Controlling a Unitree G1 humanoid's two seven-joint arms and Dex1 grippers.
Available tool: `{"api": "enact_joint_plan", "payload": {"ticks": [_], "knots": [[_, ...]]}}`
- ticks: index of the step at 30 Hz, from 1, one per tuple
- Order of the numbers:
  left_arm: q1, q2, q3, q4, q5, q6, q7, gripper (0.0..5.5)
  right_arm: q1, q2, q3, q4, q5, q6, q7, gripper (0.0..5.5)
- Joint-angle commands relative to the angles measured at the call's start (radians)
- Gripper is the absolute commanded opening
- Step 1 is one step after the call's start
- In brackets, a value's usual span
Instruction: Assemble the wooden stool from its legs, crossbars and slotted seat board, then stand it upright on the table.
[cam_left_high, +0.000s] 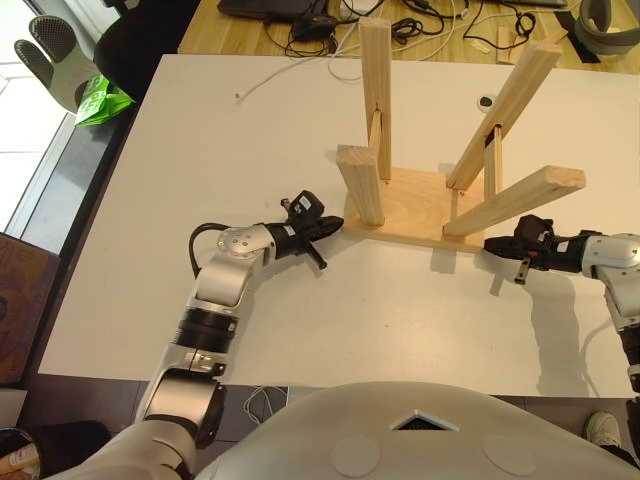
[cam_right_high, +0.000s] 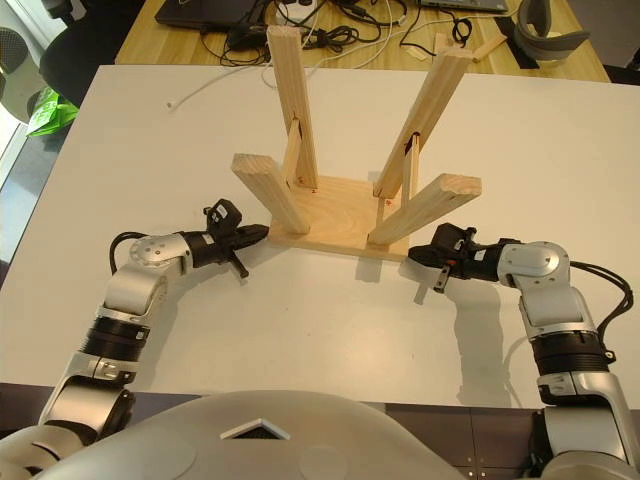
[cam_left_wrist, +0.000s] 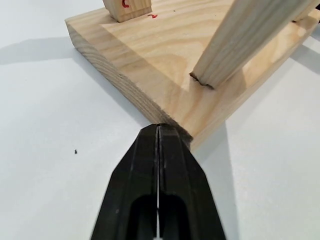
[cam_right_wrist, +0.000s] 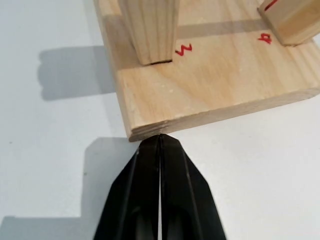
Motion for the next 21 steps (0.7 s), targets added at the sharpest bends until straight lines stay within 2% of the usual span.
{"api": "enact_joint_plan", "payload": {"ticks": [1, 13, 18, 21], "knots": [[0.026, 0.021, -0.017, -0.142, -0.073, 0.096, -0.058, 0.02, 0.013, -0.009, -0.014, -0.092, 0.077, 0.076, 0.065, 0.0], [0.128, 0.218, 0.135, -0.484, -0.306, 0.354, -0.138, 0.02, 0.121, -0.115, -0.097, -0.46, 0.295, 0.36, 0.195, 0.0], [0.096, 0.204, 0.153, -0.523, -0.358, 0.41, -0.116, 0.02, 0.088, -0.079, -0.106, -0.512, 0.341, 0.421, 0.167, 0.0], [0.062, 0.19, 0.211, -0.546, -0.431, 0.462, -0.113, 0.02, 0.078, -0.074, -0.121, -0.508, 0.353, 0.437, 0.163, 0.0]]}}
